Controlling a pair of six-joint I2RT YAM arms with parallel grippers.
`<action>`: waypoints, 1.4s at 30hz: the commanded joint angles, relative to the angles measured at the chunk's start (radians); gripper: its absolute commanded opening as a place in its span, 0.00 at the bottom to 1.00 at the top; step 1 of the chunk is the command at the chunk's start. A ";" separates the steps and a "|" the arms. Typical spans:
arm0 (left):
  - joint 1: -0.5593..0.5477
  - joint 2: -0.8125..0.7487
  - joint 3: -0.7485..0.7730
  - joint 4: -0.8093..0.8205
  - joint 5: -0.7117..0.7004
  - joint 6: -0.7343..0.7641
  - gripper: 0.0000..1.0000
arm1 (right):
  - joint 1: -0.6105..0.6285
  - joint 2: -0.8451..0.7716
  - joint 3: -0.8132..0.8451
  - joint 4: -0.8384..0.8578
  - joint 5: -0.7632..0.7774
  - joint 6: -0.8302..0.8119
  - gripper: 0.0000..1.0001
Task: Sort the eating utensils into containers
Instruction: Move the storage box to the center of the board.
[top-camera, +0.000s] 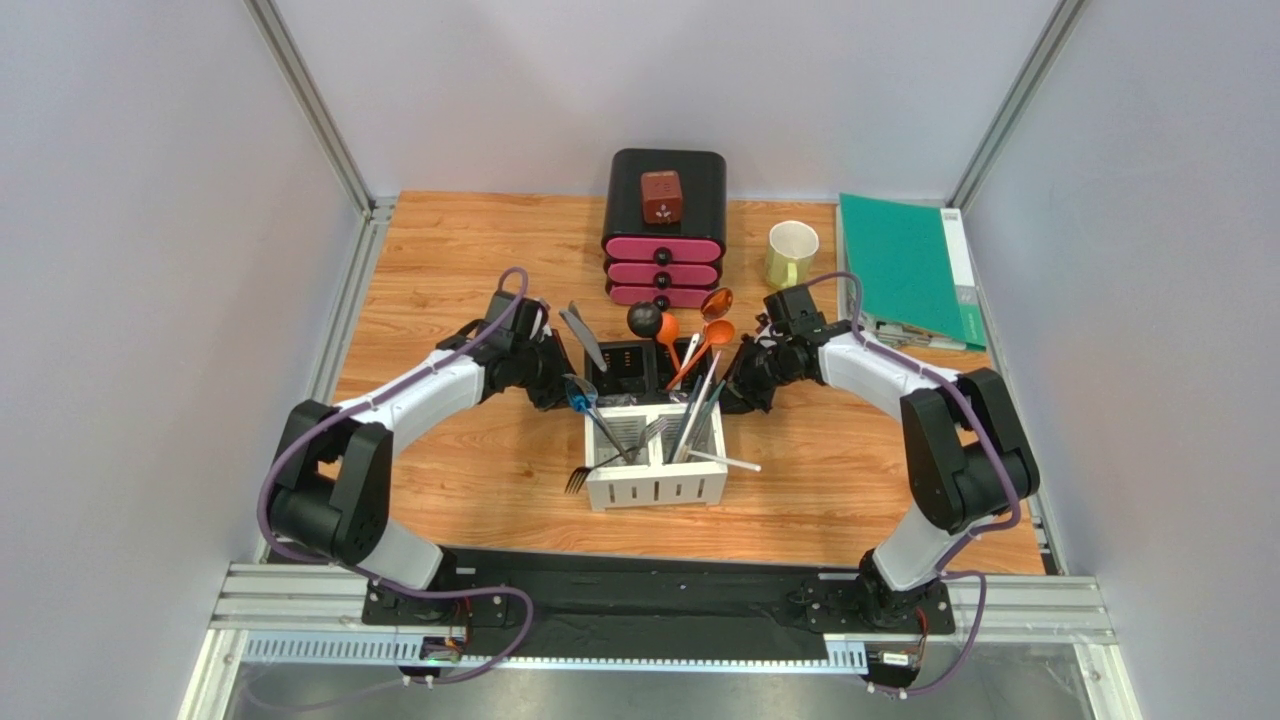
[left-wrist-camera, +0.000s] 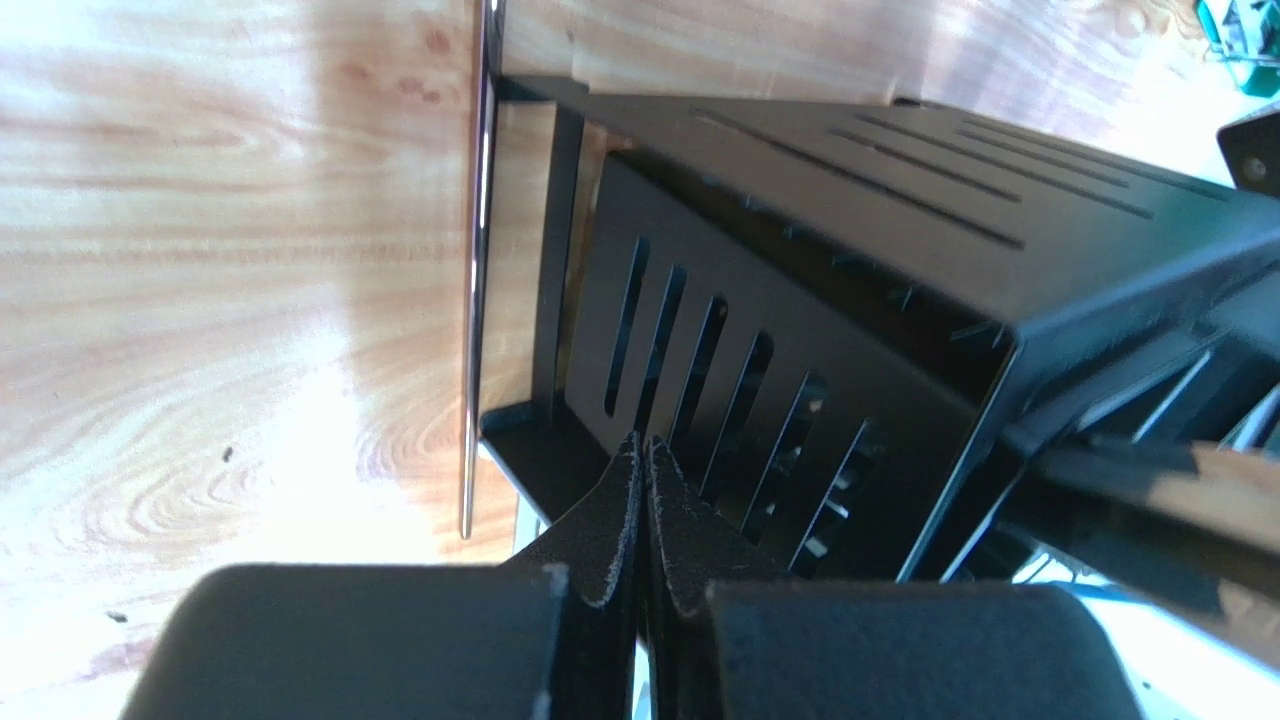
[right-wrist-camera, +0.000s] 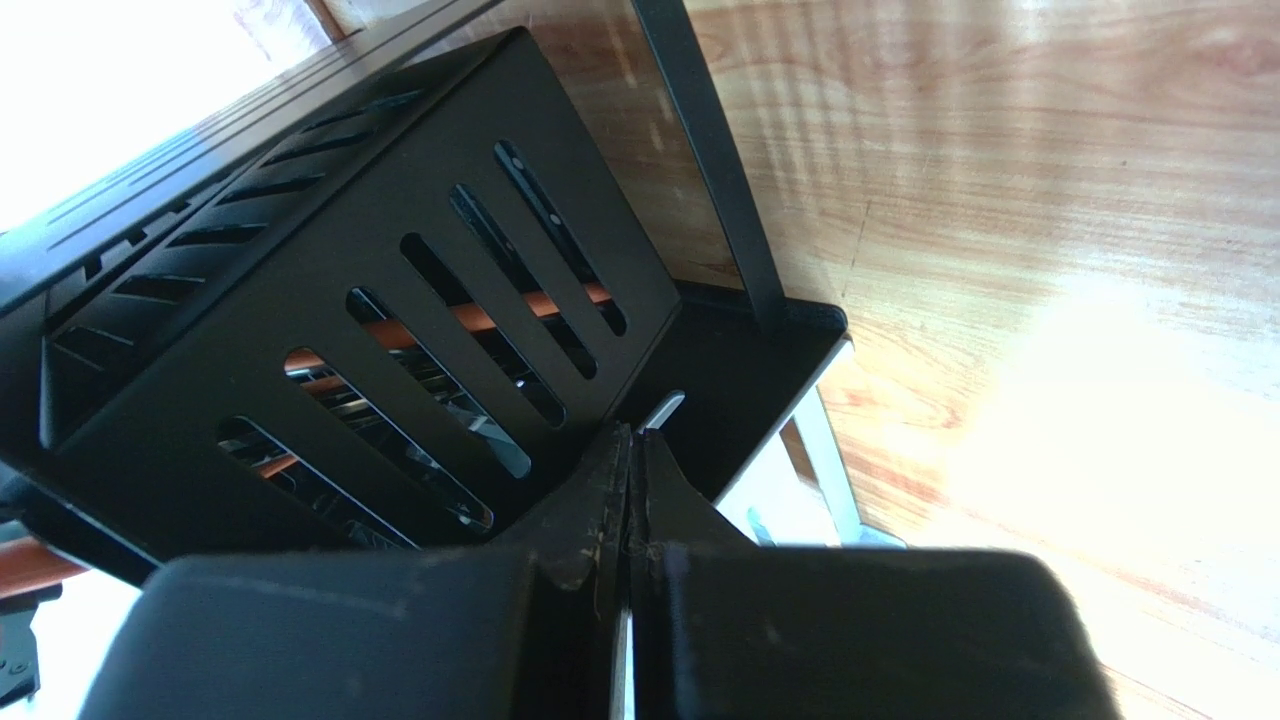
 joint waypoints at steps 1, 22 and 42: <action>-0.016 0.018 0.078 0.079 0.059 0.005 0.00 | 0.029 0.006 0.086 0.115 -0.052 0.048 0.00; -0.013 0.191 0.269 0.074 0.050 0.030 0.00 | 0.026 0.065 0.204 0.025 -0.034 0.014 0.00; -0.005 0.098 0.233 0.035 -0.012 0.048 0.17 | -0.028 0.052 0.232 -0.047 -0.003 -0.035 0.31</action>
